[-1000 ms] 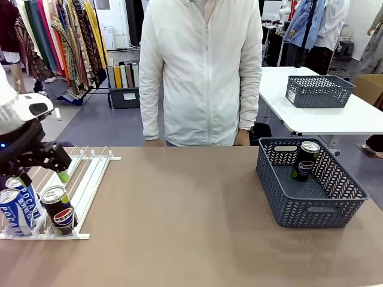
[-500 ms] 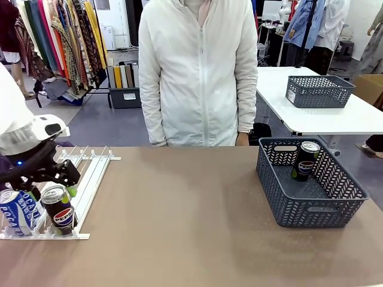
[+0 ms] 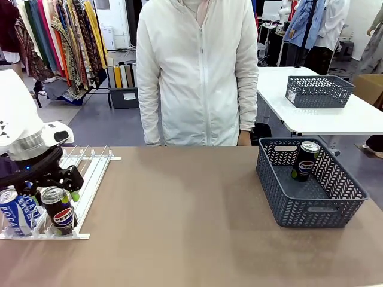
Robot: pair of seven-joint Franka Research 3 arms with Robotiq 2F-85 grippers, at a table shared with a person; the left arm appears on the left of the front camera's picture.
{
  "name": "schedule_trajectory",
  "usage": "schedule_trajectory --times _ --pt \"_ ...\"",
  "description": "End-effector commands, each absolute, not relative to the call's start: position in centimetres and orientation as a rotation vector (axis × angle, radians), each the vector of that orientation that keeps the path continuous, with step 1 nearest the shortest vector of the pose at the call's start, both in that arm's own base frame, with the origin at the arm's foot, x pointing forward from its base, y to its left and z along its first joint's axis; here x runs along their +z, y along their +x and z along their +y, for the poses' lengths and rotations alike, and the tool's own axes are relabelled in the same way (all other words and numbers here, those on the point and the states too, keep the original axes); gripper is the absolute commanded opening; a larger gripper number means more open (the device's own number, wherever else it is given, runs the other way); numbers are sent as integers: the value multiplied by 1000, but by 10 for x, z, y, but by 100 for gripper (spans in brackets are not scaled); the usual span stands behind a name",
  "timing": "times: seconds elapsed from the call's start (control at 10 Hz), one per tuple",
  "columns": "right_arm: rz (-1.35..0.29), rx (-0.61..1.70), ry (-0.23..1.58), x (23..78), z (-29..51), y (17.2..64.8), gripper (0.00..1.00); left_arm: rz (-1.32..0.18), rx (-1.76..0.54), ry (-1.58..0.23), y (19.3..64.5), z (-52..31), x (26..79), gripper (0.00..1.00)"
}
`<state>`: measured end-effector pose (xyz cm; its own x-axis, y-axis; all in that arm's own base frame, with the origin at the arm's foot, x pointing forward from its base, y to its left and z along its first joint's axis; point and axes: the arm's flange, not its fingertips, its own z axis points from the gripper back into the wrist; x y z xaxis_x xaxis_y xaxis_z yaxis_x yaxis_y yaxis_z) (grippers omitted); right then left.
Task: Retrieve and store the cans from the dispenser.
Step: Pick up the last remaining can from one row of the Automatic Can Dispenser and place it in the middle of the table.
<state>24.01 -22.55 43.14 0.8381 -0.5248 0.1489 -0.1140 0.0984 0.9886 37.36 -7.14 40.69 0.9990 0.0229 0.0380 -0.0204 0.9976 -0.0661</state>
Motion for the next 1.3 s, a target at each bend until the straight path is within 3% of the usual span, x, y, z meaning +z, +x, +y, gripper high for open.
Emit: schedule_trajectory --times 0.0,0.4,0.6,1.2 --pt "-564 -308 1465 433 -226 241 100 -50 44 -29 368 -72 402 100" --pt "-564 -308 1465 433 -226 241 100 -43 43 -32 369 -75 402 100" --pt "-564 -308 1465 433 -226 241 100 -32 43 -27 371 -76 402 0" --pt "-564 -308 1465 433 -226 241 100 -49 44 -17 370 -75 405 0"
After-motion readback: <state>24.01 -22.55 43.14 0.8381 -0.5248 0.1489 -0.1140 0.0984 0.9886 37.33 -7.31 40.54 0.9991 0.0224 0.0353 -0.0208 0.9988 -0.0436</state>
